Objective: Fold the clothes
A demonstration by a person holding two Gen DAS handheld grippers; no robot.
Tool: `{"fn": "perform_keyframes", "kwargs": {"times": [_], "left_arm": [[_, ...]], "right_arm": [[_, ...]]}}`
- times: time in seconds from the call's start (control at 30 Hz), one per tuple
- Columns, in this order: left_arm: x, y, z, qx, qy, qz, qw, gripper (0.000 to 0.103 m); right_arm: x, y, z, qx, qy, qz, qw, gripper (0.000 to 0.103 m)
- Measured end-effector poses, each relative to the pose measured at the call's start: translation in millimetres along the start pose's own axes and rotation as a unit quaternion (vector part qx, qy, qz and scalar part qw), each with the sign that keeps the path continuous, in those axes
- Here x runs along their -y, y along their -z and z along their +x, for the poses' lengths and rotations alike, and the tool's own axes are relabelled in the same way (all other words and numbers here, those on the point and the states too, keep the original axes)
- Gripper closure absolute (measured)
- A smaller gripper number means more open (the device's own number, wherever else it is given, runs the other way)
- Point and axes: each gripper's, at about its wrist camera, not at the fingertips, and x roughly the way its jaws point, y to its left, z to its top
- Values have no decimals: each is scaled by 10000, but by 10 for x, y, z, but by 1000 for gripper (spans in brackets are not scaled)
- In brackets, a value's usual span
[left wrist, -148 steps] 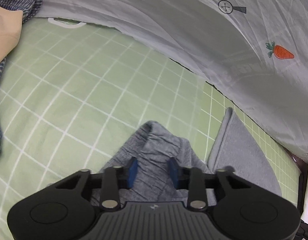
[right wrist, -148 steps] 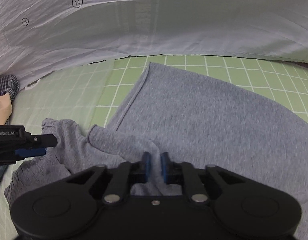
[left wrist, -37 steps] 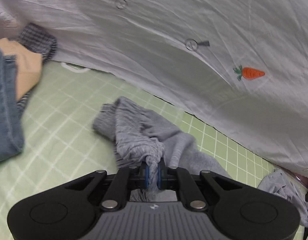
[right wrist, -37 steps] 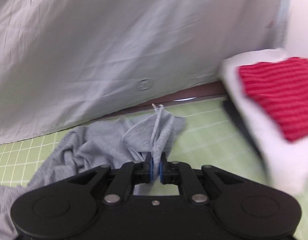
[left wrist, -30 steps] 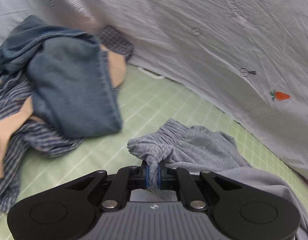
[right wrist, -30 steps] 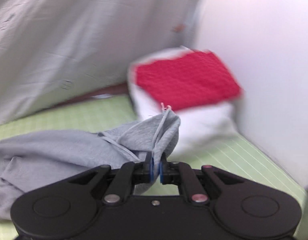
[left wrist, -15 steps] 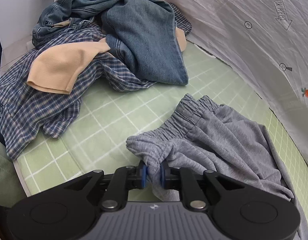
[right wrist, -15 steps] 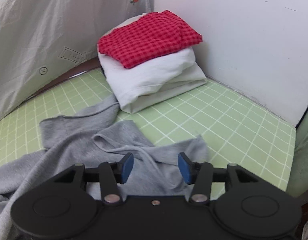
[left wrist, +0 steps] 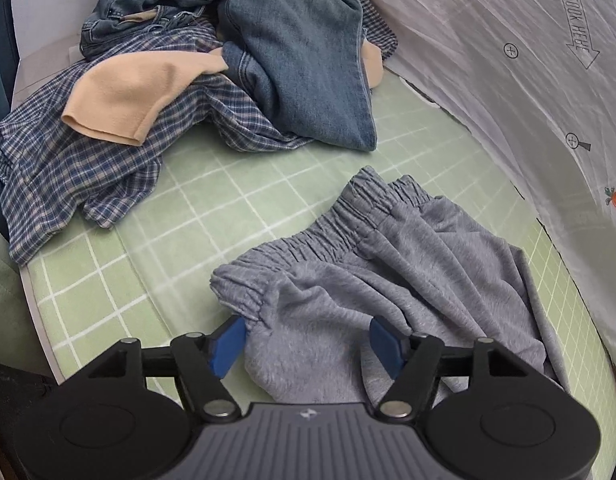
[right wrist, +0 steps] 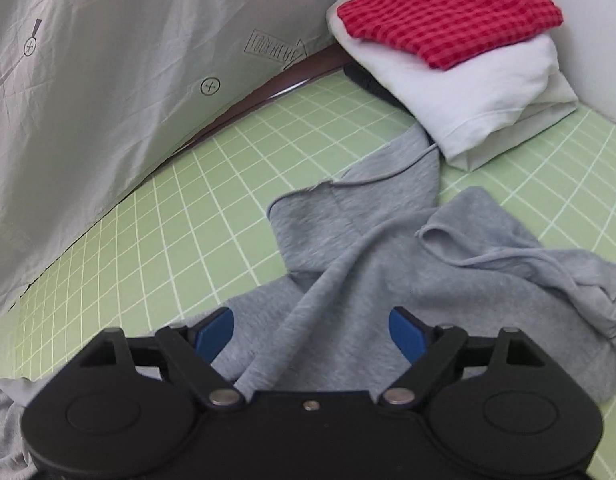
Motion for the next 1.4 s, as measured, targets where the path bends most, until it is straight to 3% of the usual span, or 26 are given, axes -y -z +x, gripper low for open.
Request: {"fn": "perform_keyframes", "kwargs": {"times": [0.1, 0.13, 0.23, 0.47, 0.63, 0.7, 0.77, 0.8, 0.9, 0.97, 1.03, 1.13, 1.27, 1.3, 1.33, 1.4], "left_arm": [[36, 1, 60, -191, 95, -182, 9996, 33], [50, 1, 61, -211, 108, -204, 9995, 33], [118, -12, 58, -177, 167, -138, 9996, 32], [277, -20, 356, -436, 15, -26, 9990, 28], [423, 46, 490, -467, -279, 397, 9977, 30], [436, 78, 495, -387, -429, 470, 9972, 41], [389, 97, 476, -289, -645, 493, 9963, 86], [343, 100, 452, -251, -636, 455, 9966, 93], [179, 103, 295, -117, -292, 273, 9991, 96], [106, 119, 90, 244, 73, 382, 9989, 96], [48, 136, -171, 724, 575, 651, 9936, 96], [-52, 156, -393, 683, 845, 930, 9897, 99], [-366, 316, -266, 140, 347, 582, 9976, 95], [-461, 353, -216, 17, 251, 358, 9990, 95], [-543, 380, -184, -55, 248, 108, 9996, 90], [-662, 416, -147, -141, 293, -254, 9991, 73]], "right_arm": [[114, 108, -85, -161, 65, 128, 9998, 87], [152, 143, -114, -214, 87, 171, 9996, 97], [265, 251, -199, -375, 151, 298, 9987, 100], [617, 539, -353, -855, 376, 720, 9930, 100], [696, 552, -394, -761, 397, 907, 9922, 100], [648, 522, -404, -695, 403, 801, 9935, 100], [609, 493, -401, -652, 421, 680, 9947, 100], [596, 486, -399, -632, 440, 617, 9951, 100], [589, 494, -397, -646, 474, 545, 9953, 100], [588, 513, -397, -687, 484, 518, 9951, 100], [581, 536, -408, -729, 475, 478, 9951, 100], [557, 563, -410, -801, 506, 367, 9948, 100], [526, 576, -359, -901, 552, 307, 9939, 95], [514, 577, -351, -903, 556, 298, 9939, 89], [499, 574, -352, -877, 543, 289, 9942, 78], [470, 563, -360, -810, 499, 272, 9951, 60]]}}
